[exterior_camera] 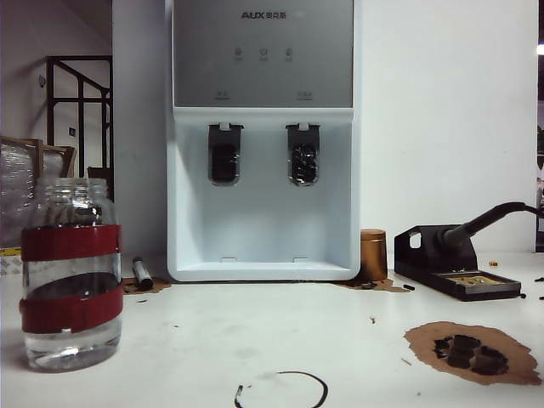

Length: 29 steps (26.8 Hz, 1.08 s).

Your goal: Pick up the water bottle with two loops of red belts, then reach the front water dispenser and gently press the gray-black baffle horizontally to get a little water.

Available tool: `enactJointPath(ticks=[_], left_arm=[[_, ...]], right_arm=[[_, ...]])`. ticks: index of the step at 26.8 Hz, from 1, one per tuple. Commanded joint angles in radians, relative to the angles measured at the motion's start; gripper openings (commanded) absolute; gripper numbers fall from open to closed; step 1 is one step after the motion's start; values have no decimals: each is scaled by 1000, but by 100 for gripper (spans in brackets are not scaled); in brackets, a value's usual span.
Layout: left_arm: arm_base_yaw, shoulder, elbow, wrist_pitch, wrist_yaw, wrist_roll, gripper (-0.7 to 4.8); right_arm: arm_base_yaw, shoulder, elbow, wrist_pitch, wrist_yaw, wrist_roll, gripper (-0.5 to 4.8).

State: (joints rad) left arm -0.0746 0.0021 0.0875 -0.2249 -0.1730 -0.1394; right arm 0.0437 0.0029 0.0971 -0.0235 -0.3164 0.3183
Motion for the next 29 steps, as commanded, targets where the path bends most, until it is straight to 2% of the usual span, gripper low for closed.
enactJointPath(ticks=[1,5,9,18,24,27,29], left_arm=[[2,-1,1,16,1,0,-4],[2,-1,1,54,3,0,-4],[0,-1,1,51,182,0,-4],[0,-1,1,35,535,0,-4],[0,-1,1,20,679,0,-4],[0,-1,1,-55,717,0,-4],[0,-1,1,-159,752,0,-4]], right_arm=[[-1,0,3,0,-5,4,35],[-1,0,3,-26,-5,4,35],[-1,0,3,-50,-49,5,36],[-1,0,3,-64,-51,6,36],[-1,0,4,-66,-92,35,36],[-1,0,3,-72,-114,48,37],[-1,0,3,-72,-113,48,37]])
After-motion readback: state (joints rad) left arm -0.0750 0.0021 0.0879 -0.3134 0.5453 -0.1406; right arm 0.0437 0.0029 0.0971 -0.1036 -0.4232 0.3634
